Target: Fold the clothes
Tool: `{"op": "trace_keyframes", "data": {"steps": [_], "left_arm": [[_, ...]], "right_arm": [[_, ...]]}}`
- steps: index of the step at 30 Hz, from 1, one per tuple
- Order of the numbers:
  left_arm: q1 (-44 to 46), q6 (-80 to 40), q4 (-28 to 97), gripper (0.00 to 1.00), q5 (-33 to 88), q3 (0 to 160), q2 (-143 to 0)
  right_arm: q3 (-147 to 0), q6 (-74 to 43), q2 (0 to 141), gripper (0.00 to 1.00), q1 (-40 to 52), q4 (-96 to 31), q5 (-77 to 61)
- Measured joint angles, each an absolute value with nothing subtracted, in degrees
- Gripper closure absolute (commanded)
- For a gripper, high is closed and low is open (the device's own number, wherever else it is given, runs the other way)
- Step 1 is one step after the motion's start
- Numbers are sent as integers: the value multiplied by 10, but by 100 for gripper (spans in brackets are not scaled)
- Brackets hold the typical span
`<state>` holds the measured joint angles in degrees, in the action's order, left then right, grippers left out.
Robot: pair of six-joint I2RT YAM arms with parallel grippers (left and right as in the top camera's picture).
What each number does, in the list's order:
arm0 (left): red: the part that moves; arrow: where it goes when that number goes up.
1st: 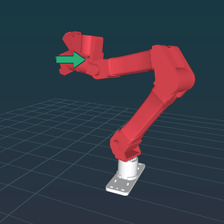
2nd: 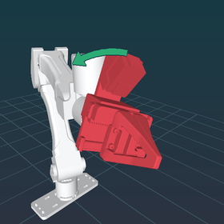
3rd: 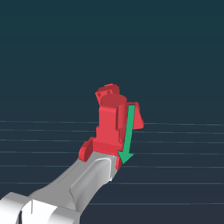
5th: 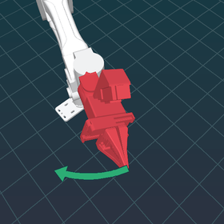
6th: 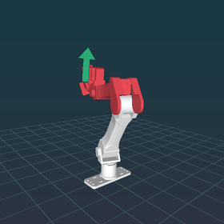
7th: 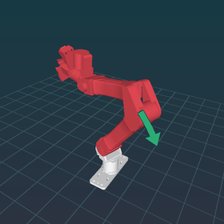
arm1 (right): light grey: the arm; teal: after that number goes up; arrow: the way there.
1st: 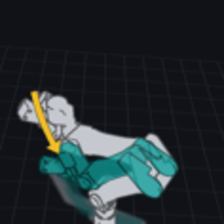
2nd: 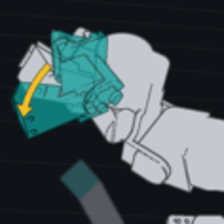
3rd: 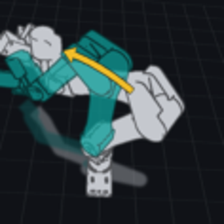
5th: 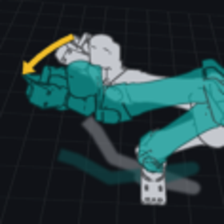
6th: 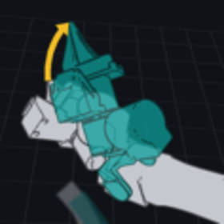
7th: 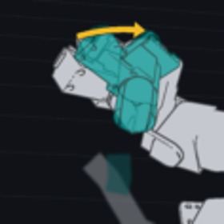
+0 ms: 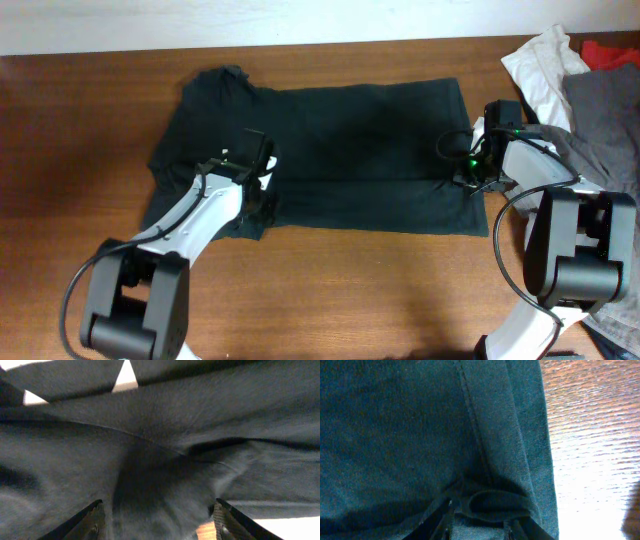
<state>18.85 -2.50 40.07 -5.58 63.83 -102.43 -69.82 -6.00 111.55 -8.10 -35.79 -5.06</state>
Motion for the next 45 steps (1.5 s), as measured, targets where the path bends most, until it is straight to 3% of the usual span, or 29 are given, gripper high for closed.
{"op": "trace_keyframes", "data": {"steps": [5, 10, 12, 15, 27, 30, 37, 40, 45], "left_arm": [[192, -25, 400, 38, -63, 638, -1052], [192, -22, 400, 69, -65, 638, -1053], [192, -21, 400, 90, -66, 639, -1053], [192, -20, 401, 99, -67, 640, -1053], [190, -17, 364, 100, -166, 698, -1053], [184, -17, 329, 89, -178, 699, -1053], [170, -15, 262, 87, -190, 700, -1053], [170, -15, 246, 74, -192, 700, -1053], [169, -15, 242, 61, -196, 700, -1053]], "right_arm": [[-699, -60, 1115, 62, -81, -359, -51], [-699, -60, 1115, 62, -81, -359, -50], [-699, -60, 1115, 62, -81, -359, -51], [-699, -60, 1115, 62, -81, -360, -51], [-699, -60, 1115, 62, -81, -361, -51], [-699, -60, 1115, 62, -81, -362, -51], [-699, -60, 1115, 62, -81, -362, -51], [-699, -60, 1115, 62, -81, -362, -51], [-699, -60, 1115, 62, -81, -362, -51]]}}
